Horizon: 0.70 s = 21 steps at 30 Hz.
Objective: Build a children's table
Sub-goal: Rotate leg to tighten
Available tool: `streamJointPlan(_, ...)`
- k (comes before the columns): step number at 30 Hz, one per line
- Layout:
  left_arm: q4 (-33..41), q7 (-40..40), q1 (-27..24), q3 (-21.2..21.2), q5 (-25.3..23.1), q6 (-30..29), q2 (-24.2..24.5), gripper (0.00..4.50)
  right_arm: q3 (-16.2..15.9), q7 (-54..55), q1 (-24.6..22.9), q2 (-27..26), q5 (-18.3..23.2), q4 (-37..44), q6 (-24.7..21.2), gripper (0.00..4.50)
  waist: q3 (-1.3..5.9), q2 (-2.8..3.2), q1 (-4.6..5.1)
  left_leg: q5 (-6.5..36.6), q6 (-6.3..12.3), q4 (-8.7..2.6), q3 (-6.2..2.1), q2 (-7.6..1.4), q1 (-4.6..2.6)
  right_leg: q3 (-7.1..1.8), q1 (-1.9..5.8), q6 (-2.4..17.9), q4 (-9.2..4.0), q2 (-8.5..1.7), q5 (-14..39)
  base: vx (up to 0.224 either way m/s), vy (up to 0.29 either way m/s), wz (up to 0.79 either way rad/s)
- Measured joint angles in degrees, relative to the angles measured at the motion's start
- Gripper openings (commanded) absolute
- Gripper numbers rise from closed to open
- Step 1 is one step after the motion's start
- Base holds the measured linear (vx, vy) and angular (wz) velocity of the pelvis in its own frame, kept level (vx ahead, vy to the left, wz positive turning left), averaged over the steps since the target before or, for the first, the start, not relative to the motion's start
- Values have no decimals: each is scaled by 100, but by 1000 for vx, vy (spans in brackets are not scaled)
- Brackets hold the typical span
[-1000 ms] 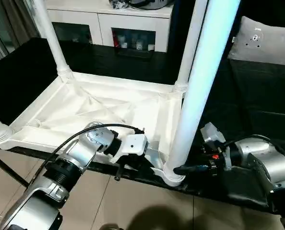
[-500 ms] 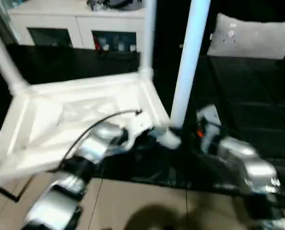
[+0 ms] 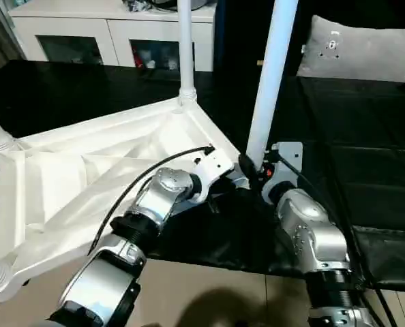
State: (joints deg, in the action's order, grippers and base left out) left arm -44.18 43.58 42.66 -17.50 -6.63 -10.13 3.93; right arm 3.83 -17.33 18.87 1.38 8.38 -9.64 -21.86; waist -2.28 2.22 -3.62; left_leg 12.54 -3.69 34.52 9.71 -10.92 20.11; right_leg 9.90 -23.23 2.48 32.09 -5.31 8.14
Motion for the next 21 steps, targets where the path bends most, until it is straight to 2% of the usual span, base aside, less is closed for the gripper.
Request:
streamJointPlan(5, 9, 569, -75, -111, 7, 407, 243, 0, -276, -1454, -369, 1124, 109, 222, 97, 390, 1, 20, -63, -1, 2, 1, 0, -1, -3, 0, 1, 1, 4, 1, -1, 0, 0, 0)
streamJointPlan(7, 29, 732, -127, -113, 21, 520, 321, 0, -312, -1808, -412, 1353, 150, 232, 97, 397, 3, 32, -66, -2, 2, 2, 0, -1, -6, 0, 1, 5, 5, 3, -4, 0, 0, 0)
streamJointPlan(9, 204, 1137, -274, -173, 80, 710, 487, 0, -432, -2602, -534, 1930, 324, 333, 139, 424, 7, 63, -127, -2, 2, 7, 0, 1, -4, 0, 5, 3, 5, 0, -5, 0, 0, 0)
streamJointPlan(11, 379, 1607, -448, -263, 195, 927, 688, 0, -408, -3276, -573, 2518, 436, 329, 152, 441, 9, 76, -170, -2, 2, 11, -1, 0, -4, -1, 7, 2, 5, 0, -5, 0, 0, 0)
streamJointPlan(14, 408, 2008, -496, -291, 255, 1121, 883, 0, -398, -3895, -573, 2850, 554, 331, 248, 447, 10, 77, -190, -3, 2, 15, -1, -5, -7, 4, 11, 3, 7, 3, -6, 0, 0, 0)
streamJointPlan(20, 609, 2913, -621, -510, 357, 1578, 1317, 0, -702, -5270, -568, 3407, 806, 332, 323, 447, 9, 71, -227, -2, 5, 34, -1, -6, -2, 1, 19, -3, 5, 0, -8, 0, 0, 0)
streamJointPlan(21, 665, 3054, -631, -543, 371, 1619, 1377, 0, -752, -5398, -564, 3416, 847, 332, 349, 431, 10, 71, -238, -2, 5, 33, -2, -6, -3, 2, 18, -2, 5, 0, -8, 0, 0, 0)
